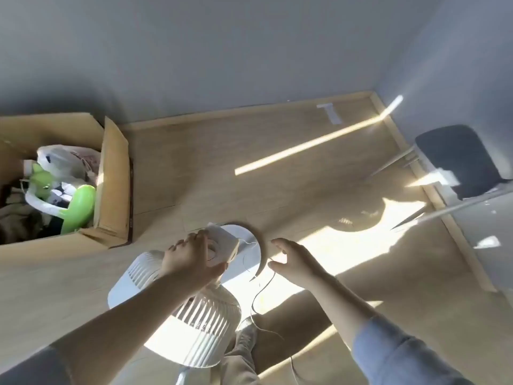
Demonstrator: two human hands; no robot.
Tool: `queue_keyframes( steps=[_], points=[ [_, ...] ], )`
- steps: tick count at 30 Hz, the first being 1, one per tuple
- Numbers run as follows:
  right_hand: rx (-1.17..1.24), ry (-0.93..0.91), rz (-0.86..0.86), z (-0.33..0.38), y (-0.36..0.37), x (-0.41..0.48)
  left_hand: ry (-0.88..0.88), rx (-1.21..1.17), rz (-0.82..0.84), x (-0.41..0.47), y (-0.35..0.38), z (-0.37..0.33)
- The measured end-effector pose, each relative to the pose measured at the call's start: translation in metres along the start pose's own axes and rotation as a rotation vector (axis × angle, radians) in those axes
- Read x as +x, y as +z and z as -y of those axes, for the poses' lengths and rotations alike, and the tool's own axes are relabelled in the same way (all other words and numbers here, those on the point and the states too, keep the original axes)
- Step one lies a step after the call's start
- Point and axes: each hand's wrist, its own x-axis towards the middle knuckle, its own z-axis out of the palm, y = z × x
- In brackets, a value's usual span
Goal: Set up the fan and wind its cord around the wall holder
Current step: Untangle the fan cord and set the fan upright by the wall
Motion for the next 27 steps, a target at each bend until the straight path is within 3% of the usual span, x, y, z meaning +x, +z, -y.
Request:
queue_keyframes(
  steps=[6, 15, 22, 27],
  points=[
    [-0.006, -0.047, 0.054, -0.013, 0.036, 0.073, -0.010, -0.029, 0.006, 0.027, 0.010, 0.007],
    [-0.211, -0.208, 0.137, -0.014, 0.070, 0.155, -0.025, -0.041, -0.044, 0.024, 0.020, 0.014],
    [-0.314, -0.200, 0.209, -0.024, 0.117, 0.196, 0.031, -0.065, -0.124, 0.026, 0.029, 0.025],
    [-0.318, -0.196, 0.139, -0.038, 0.123, 0.200, 0.039, -0.077, -0.130, 0.023, 0.031, 0.027]
  ],
)
